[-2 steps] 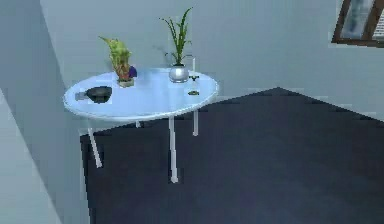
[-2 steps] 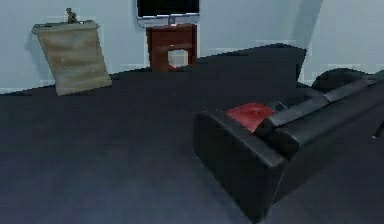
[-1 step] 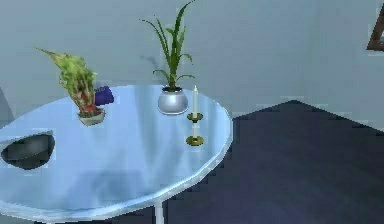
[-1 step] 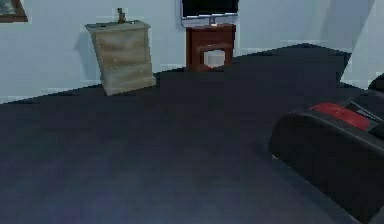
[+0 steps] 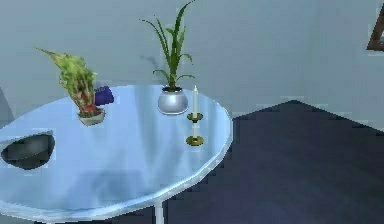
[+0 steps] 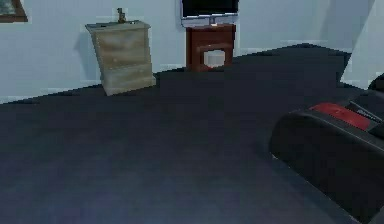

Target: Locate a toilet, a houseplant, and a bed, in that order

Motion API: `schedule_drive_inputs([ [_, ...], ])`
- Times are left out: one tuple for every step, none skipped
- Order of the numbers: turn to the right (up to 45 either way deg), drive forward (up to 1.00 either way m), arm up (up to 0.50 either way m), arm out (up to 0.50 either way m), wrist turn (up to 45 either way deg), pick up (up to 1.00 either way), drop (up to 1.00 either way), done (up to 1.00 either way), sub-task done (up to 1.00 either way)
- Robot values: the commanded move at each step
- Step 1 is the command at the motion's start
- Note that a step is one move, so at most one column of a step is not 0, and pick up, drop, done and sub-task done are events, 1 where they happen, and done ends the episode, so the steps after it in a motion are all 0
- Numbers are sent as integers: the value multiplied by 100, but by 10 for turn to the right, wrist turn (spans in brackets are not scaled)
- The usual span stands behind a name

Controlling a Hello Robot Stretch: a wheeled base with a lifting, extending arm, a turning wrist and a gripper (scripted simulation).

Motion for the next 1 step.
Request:
schedule_drive_inputs([
  [-450, 0, 0, 0, 0, 0, 0, 0, 0],
])
